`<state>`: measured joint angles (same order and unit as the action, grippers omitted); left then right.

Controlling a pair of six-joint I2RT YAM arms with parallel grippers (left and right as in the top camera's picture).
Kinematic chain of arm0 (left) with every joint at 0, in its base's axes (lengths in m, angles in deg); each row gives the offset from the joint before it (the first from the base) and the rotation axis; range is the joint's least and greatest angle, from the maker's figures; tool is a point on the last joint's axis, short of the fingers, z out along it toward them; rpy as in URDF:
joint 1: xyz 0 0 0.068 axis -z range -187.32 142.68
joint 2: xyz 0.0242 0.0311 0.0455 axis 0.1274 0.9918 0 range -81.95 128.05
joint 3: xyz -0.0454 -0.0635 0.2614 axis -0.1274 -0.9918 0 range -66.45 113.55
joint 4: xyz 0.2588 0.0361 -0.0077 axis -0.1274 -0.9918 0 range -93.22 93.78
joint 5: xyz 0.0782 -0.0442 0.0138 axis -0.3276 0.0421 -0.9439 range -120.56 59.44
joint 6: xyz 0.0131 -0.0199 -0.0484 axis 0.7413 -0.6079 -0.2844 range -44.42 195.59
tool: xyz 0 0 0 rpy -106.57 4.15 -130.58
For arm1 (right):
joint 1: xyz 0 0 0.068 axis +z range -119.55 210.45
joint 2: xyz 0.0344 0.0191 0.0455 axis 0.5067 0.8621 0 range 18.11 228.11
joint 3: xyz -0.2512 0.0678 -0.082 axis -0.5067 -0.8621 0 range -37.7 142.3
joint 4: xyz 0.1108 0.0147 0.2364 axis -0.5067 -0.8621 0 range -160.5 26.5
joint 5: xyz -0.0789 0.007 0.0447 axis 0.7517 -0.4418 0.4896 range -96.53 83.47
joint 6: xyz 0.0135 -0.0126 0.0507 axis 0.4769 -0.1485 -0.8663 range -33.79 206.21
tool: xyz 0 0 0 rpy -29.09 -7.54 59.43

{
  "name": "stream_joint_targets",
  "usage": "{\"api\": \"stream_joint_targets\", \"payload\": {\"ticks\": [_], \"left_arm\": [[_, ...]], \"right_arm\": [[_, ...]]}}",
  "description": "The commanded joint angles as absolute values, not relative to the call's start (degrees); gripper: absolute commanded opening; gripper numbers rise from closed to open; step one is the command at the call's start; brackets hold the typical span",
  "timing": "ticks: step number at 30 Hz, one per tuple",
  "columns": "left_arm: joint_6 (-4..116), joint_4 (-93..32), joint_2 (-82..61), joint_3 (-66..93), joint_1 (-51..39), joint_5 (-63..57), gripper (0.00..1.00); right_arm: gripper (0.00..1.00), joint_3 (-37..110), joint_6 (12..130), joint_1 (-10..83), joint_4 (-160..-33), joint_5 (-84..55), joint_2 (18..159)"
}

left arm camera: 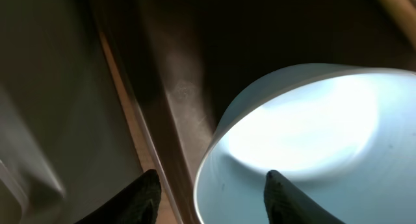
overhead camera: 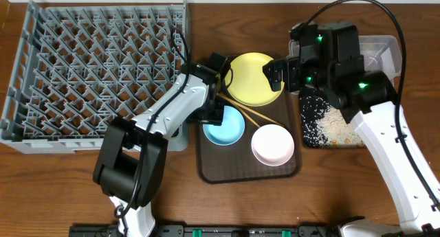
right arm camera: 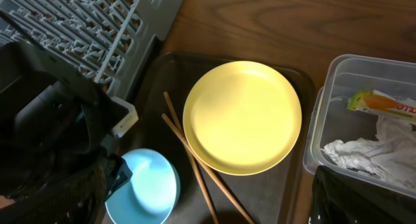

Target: Sort waste into correct bins and load items into the dishwasher

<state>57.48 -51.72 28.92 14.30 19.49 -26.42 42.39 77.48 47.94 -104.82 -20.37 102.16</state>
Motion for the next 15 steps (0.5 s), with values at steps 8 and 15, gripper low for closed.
{"api": "stream_joint_targets", "payload": {"ticks": [8,15], "left_arm": [[57.50,-48.99,29.51,11.44,19.66,-26.53,0.51],[57.54,-47.98,29.51,10.15,19.66,-26.55,0.45]], "right_arm": [[0.99,43.16,76.86,48.14,-104.84,-20.04,102.77],[0.99,43.16,76.84,48.14,-104.84,-20.04,102.77]]}}
